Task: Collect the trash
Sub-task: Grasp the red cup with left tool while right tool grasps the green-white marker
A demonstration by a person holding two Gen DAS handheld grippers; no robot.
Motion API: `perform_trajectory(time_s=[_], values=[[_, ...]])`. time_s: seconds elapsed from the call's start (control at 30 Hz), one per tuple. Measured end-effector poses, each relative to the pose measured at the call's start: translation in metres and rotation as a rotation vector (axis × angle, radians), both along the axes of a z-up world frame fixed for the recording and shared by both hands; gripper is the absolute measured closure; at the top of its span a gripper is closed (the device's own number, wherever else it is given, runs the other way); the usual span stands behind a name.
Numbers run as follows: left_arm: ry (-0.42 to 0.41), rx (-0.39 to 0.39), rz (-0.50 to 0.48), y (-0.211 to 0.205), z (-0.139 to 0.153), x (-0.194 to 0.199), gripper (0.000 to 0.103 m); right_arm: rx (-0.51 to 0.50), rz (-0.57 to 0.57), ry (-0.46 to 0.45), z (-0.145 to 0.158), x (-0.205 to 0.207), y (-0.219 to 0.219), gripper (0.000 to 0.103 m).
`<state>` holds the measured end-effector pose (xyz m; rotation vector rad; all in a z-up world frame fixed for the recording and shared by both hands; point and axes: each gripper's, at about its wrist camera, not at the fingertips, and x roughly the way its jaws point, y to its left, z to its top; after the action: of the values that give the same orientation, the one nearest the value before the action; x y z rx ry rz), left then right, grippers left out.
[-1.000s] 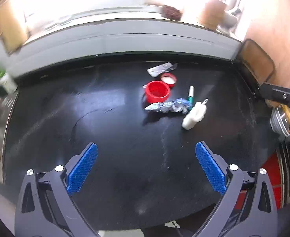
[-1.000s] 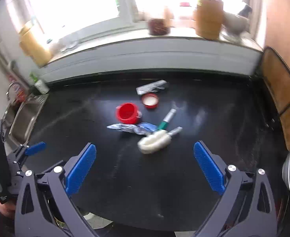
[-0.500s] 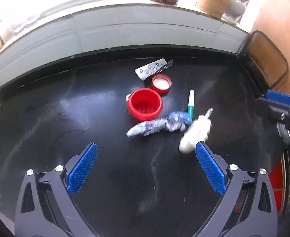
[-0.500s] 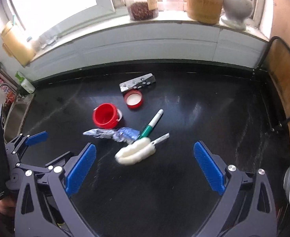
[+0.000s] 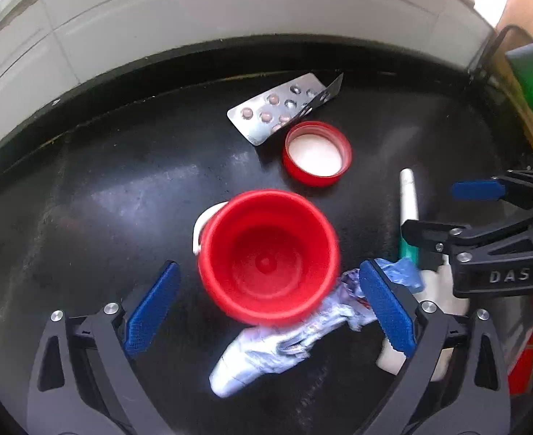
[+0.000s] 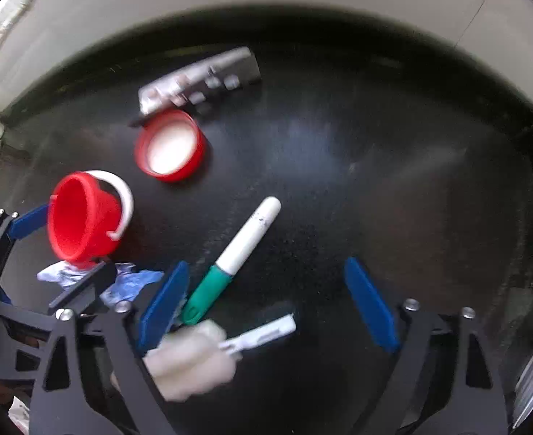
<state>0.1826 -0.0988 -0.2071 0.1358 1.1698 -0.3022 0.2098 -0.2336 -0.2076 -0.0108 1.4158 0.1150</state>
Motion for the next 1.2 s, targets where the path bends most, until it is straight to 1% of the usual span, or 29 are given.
perform_trajectory(time_s=[0.07, 0.1, 0.13, 0.17, 0.2, 0.23, 0.27, 0.3, 0.43, 0.6, 0.73, 0.83, 0.97, 1.1, 1.2], values=[[-0.005, 0.008, -0.007, -0.002, -0.003, 0.004, 0.011, -0.034, 0.021, -0.021, -0.002, 0.001, 0.005, 0.025], [0.003, 0.007, -0.012, -0.004, -0.005, 0.006, 0.017, -0.051, 0.036, -0.025, -0.003, 0.001, 0.008, 0.027], [0.008, 0.009, -0.014, -0.005, -0.008, 0.008, 0.020, -0.065, 0.050, -0.034, -0.002, 0.002, 0.011, 0.036], [0.017, 0.009, -0.019, -0.006, -0.011, 0.011, 0.031, -0.059, 0.066, -0.049, 0.000, 0.002, 0.015, 0.044], [0.024, 0.006, -0.021, -0.006, -0.012, 0.012, 0.037, -0.059, 0.076, -0.053, 0.002, 0.002, 0.018, 0.066], [0.014, 0.010, -0.021, -0.007, -0.011, 0.013, 0.037, -0.049, 0.078, -0.046, 0.003, 0.003, 0.020, 0.082], [0.016, 0.003, -0.022, -0.007, -0.011, 0.013, 0.038, -0.041, 0.075, -0.041, 0.002, 0.004, 0.020, 0.087], [0.020, -0.004, -0.024, -0.007, -0.011, 0.014, 0.038, -0.035, 0.073, -0.039, 0.002, 0.004, 0.020, 0.089], [-0.012, -0.006, -0.018, -0.006, -0.004, 0.013, 0.039, -0.013, 0.058, -0.044, 0.004, 0.004, 0.017, 0.089], [-0.029, -0.006, -0.003, -0.003, 0.005, 0.012, 0.040, -0.001, 0.054, -0.081, 0.020, 0.003, 0.007, 0.089], [-0.054, -0.014, 0.023, 0.004, 0.020, 0.010, 0.040, 0.004, 0.069, -0.129, 0.043, -0.009, 0.006, 0.089], [-0.071, -0.024, 0.052, 0.012, 0.040, 0.001, 0.040, 0.018, 0.083, -0.169, 0.064, -0.019, 0.010, 0.089], [-0.085, -0.010, 0.091, 0.021, 0.068, -0.019, 0.040, 0.036, 0.114, -0.244, 0.100, -0.033, 0.016, 0.089], [-0.107, -0.007, 0.161, 0.042, 0.098, -0.056, 0.040, 0.068, 0.165, -0.288, 0.132, -0.048, 0.031, 0.089], [-0.106, -0.009, 0.214, 0.063, 0.110, -0.084, 0.040, 0.098, 0.217, -0.310, 0.151, -0.059, 0.054, 0.089]])
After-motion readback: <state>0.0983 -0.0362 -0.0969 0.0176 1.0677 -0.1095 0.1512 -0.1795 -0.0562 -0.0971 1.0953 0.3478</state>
